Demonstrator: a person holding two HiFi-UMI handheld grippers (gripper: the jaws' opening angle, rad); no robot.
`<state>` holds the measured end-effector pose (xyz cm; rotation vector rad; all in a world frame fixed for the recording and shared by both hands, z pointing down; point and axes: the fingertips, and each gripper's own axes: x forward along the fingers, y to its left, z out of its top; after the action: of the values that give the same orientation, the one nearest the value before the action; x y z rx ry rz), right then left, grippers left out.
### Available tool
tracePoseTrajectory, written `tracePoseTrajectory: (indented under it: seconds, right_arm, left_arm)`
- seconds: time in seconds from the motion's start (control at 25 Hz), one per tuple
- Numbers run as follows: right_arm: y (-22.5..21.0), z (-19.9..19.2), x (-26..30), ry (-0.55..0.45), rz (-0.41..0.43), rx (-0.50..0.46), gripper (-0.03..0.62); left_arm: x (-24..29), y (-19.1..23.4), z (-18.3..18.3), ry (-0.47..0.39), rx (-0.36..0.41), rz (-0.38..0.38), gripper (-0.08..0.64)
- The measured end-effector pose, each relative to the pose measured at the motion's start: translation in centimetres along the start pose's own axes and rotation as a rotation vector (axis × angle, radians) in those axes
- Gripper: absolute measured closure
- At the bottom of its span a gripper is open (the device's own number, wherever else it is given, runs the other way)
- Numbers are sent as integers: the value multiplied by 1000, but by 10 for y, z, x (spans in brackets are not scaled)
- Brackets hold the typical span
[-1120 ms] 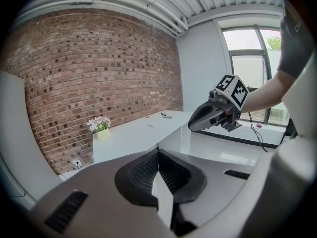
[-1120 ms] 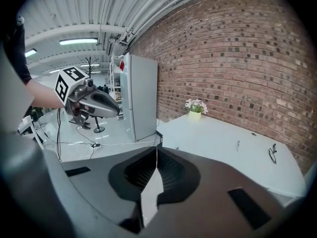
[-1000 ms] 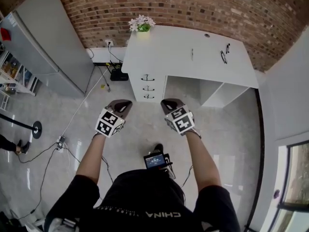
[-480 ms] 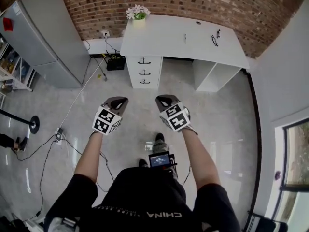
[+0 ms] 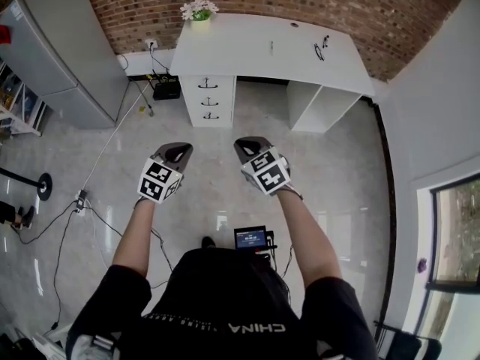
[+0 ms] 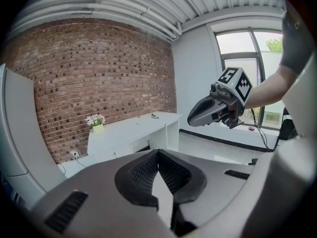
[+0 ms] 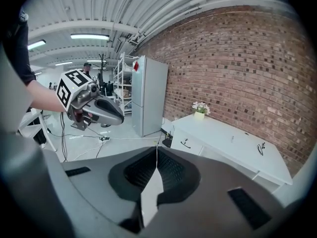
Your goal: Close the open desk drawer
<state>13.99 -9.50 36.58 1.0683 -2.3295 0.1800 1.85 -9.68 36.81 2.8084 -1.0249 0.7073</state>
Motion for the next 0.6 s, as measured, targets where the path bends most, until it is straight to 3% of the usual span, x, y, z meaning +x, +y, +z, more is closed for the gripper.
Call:
tracePoseTrajectory:
  seconds: [0.36, 0.6]
  right_arm:
    - [-45, -17, -30, -8, 11, -41, 575]
    - [-41, -9, -26, -37, 33, -53, 576]
  left_arm:
    - [50, -39, 30, -4, -8, -10, 548]
    - [57, -45, 45, -5, 26, -17, 548]
